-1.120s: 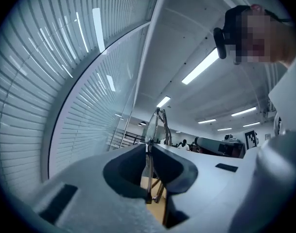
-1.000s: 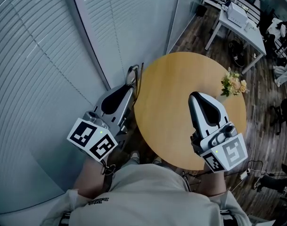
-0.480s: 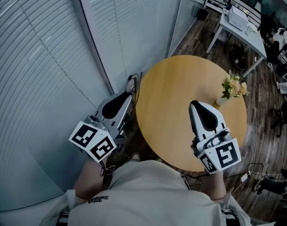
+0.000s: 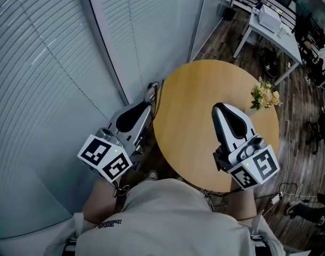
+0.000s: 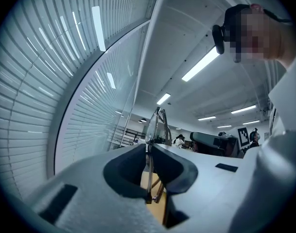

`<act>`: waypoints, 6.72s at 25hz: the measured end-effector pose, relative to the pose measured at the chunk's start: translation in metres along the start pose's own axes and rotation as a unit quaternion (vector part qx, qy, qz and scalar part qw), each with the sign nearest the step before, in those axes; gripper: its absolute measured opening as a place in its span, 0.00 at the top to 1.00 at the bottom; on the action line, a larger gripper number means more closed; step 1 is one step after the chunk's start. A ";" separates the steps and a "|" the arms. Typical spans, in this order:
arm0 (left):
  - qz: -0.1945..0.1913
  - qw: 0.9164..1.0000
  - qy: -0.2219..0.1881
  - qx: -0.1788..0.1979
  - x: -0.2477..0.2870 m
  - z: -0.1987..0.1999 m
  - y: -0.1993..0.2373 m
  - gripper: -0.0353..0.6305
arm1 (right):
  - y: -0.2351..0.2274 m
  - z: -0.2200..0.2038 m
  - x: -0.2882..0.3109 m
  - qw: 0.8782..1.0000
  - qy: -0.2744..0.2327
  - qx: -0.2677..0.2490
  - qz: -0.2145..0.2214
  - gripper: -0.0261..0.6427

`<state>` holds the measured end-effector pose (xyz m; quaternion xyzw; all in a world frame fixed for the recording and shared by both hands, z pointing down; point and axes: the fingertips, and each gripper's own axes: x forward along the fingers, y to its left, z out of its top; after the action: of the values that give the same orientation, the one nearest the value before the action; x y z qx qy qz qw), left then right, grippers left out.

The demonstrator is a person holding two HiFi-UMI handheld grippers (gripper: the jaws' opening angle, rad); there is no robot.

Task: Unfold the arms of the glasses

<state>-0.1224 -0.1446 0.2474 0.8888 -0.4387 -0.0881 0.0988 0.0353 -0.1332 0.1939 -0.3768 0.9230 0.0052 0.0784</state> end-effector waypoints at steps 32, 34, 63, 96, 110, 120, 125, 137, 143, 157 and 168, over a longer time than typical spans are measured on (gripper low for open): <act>-0.012 0.999 0.004 0.034 0.013 -0.001 -0.012 0.87 | 0.037 0.007 0.082 0.993 0.065 -0.046 0.088 0.91; 0.001 1.000 -0.005 0.029 0.012 0.003 -0.003 0.87 | 0.033 0.002 0.078 0.993 0.069 -0.046 0.081 0.91; 0.039 0.999 -0.033 0.005 0.012 0.011 0.027 0.87 | 0.045 -0.103 0.024 0.978 0.181 -0.024 0.102 0.91; -0.027 0.999 0.032 0.035 0.039 -0.034 -0.019 0.87 | 0.081 -0.121 0.063 0.945 0.240 -0.102 0.199 0.91; 0.009 0.996 0.058 0.066 0.037 -0.047 -0.003 0.87 | 0.041 -0.110 0.023 0.953 0.245 -0.089 0.156 0.91; 0.017 0.988 0.088 0.125 0.040 -0.059 0.001 0.87 | -0.005 -0.080 0.002 0.964 0.218 -0.121 0.088 0.91; 0.013 0.976 0.122 0.180 0.042 -0.073 -0.006 0.87 | -0.018 -0.069 -0.007 0.967 0.211 -0.121 0.072 0.91; 0.049 0.984 0.090 0.142 0.046 -0.055 0.013 0.87 | -0.030 -0.053 -0.007 0.982 0.164 -0.084 0.038 0.91; 0.044 0.987 0.055 0.142 0.054 -0.022 0.012 0.87 | -0.048 -0.014 -0.010 0.992 0.102 -0.074 -0.011 0.91; 0.017 0.979 -0.031 0.200 0.049 0.054 -0.025 0.87 | -0.081 0.059 -0.068 0.983 -0.016 -0.095 -0.158 0.91; -0.002 0.984 -0.012 0.177 0.059 0.035 -0.024 0.87 | -0.094 0.042 -0.095 0.975 0.012 -0.093 -0.204 0.91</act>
<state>-0.0772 -0.1805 0.2033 0.8922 -0.4464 -0.0201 -0.0652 0.1738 -0.1317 0.1713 -0.5626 0.8231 0.0705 0.0313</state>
